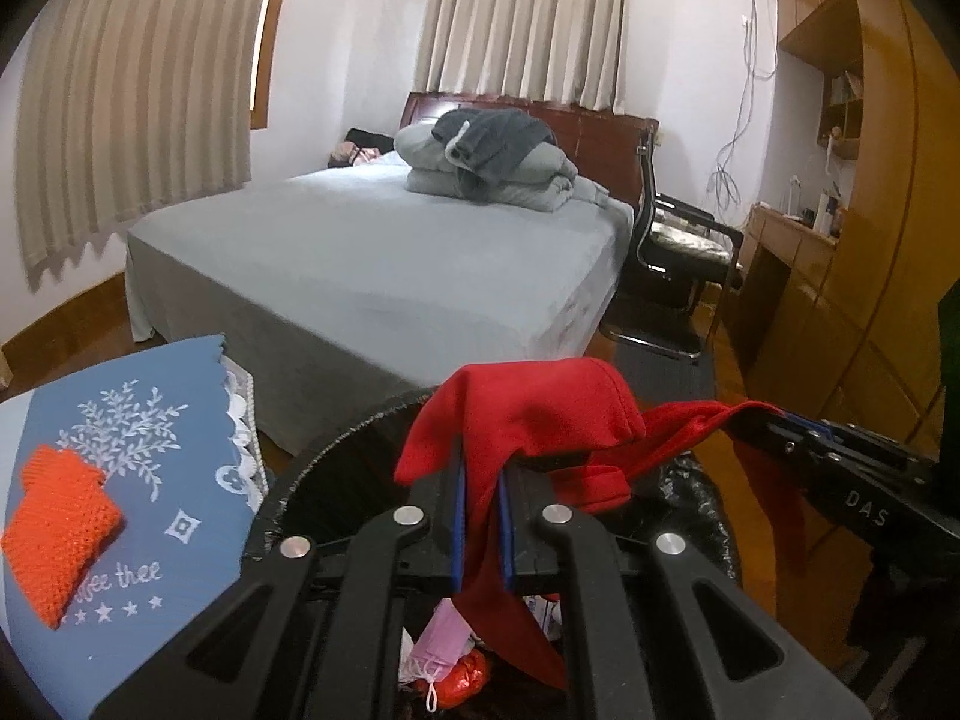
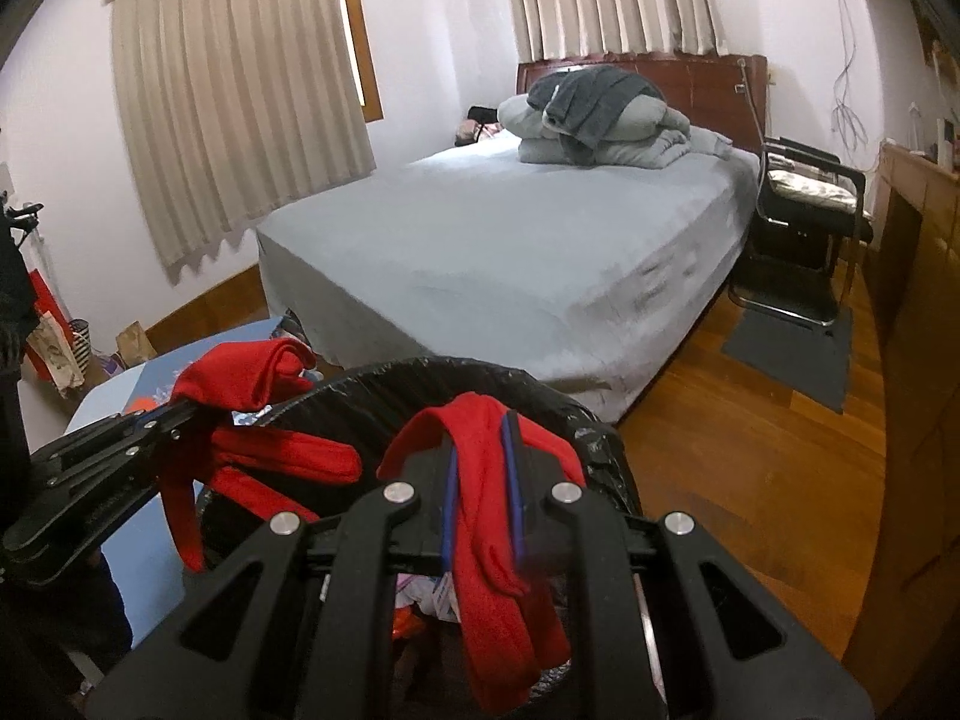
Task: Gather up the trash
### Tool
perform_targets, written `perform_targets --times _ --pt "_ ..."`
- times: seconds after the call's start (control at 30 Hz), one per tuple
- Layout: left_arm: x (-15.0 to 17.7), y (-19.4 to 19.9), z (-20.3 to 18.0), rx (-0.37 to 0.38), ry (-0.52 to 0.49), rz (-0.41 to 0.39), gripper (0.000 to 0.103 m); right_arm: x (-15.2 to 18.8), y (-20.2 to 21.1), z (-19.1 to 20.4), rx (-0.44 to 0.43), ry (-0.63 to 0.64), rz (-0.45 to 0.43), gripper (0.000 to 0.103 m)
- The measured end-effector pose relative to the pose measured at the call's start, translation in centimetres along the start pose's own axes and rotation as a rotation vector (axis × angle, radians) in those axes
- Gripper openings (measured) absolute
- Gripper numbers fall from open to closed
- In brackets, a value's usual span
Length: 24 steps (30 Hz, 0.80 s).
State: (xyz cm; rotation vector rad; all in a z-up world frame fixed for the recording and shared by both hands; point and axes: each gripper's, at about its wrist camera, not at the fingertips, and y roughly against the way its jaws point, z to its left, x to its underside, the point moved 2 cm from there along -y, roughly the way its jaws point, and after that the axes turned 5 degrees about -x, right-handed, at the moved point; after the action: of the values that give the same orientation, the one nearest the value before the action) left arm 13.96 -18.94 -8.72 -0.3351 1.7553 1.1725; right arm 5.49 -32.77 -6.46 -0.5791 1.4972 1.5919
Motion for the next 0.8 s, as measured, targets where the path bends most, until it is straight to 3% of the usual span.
perform_targets --times 0.17,0.23,0.33,0.43,0.6,0.67,0.8 --pt "0.4 -1.2 0.0 0.006 0.001 0.034 0.011 0.4 -1.2 -0.1 -0.002 -0.002 0.025 0.015" --pt "0.6 -1.4 0.4 0.002 0.010 0.046 0.020 0.5 -1.8 -0.2 -0.005 -0.001 0.038 0.015" --pt "0.7 -1.4 1.0 0.001 0.029 0.057 0.045 0.5 -2.3 -0.2 0.002 -0.006 0.049 0.032" --pt "0.8 -1.3 1.8 -0.010 0.039 0.061 0.057 0.5 -2.5 -0.5 0.010 -0.010 0.049 0.051" --pt "1.0 -0.7 3.5 -0.049 0.058 0.061 0.067 0.4 -2.1 -0.7 0.029 -0.020 0.024 0.084" --pt "0.9 -0.2 4.1 -0.071 0.064 0.053 0.072 0.2 -1.8 -0.7 0.029 -0.024 0.011 0.091" --pt "1.0 1.2 5.9 -0.136 0.080 0.027 0.086 0.0 -1.5 0.1 0.018 -0.014 -0.005 0.095"
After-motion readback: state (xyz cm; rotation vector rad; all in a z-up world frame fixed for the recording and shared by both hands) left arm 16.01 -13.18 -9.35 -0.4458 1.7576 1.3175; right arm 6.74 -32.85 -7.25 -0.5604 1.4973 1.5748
